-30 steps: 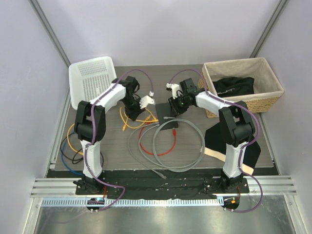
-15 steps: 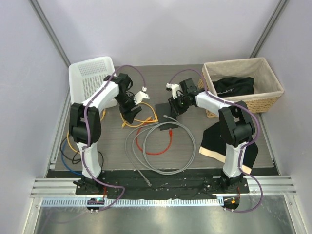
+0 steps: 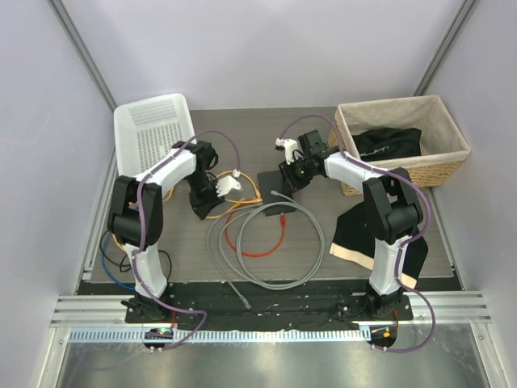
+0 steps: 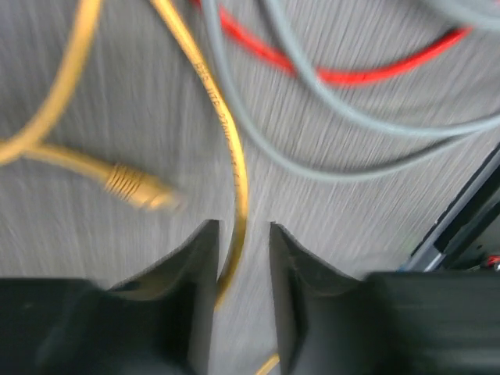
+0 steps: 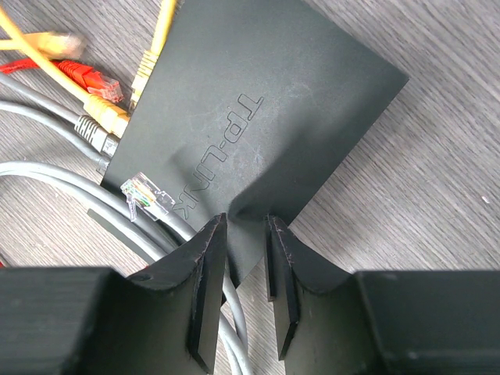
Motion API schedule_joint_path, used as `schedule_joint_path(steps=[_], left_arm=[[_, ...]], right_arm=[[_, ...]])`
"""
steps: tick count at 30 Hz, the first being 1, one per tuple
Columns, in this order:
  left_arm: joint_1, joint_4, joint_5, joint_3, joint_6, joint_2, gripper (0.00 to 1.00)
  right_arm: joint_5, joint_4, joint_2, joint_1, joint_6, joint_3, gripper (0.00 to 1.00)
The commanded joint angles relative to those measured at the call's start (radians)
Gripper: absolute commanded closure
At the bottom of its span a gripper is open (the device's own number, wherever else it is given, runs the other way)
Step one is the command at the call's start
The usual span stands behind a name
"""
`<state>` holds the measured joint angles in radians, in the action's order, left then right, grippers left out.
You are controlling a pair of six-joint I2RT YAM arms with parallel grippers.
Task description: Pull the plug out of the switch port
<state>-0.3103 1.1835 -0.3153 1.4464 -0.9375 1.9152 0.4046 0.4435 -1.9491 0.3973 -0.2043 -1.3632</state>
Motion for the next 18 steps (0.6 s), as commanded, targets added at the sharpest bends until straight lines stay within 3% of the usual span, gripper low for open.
schedule_joint_path(steps=[1, 2, 5, 12, 18], left_arm=[[0.031, -0.009, 0.212, -0.075, -0.092, -0.111, 0.8], [0.048, 0.001, 0.216, -0.081, -0.095, -0.125, 0.9], [0.126, 0.057, 0.219, -0.08, -0.093, -0.174, 1.0], [0.296, 0.104, 0.271, -0.113, -0.149, -0.255, 1.0], [0.304, 0.013, 0.271, -0.104, -0.075, -0.265, 0.83]], right_arm=[[-0.085, 0.083, -0.025, -0.002, -0.029, 0.046, 0.65], [-0.085, 0.083, -0.027, -0.002, -0.03, 0.047, 0.65], [-0.087, 0.083, -0.027, -0.002, -0.035, 0.047, 0.65], [-0.089, 0.089, -0.037, -0.003, -0.03, 0.053, 0.65], [-0.087, 0.093, -0.053, -0.003, -0.027, 0.03, 0.65]])
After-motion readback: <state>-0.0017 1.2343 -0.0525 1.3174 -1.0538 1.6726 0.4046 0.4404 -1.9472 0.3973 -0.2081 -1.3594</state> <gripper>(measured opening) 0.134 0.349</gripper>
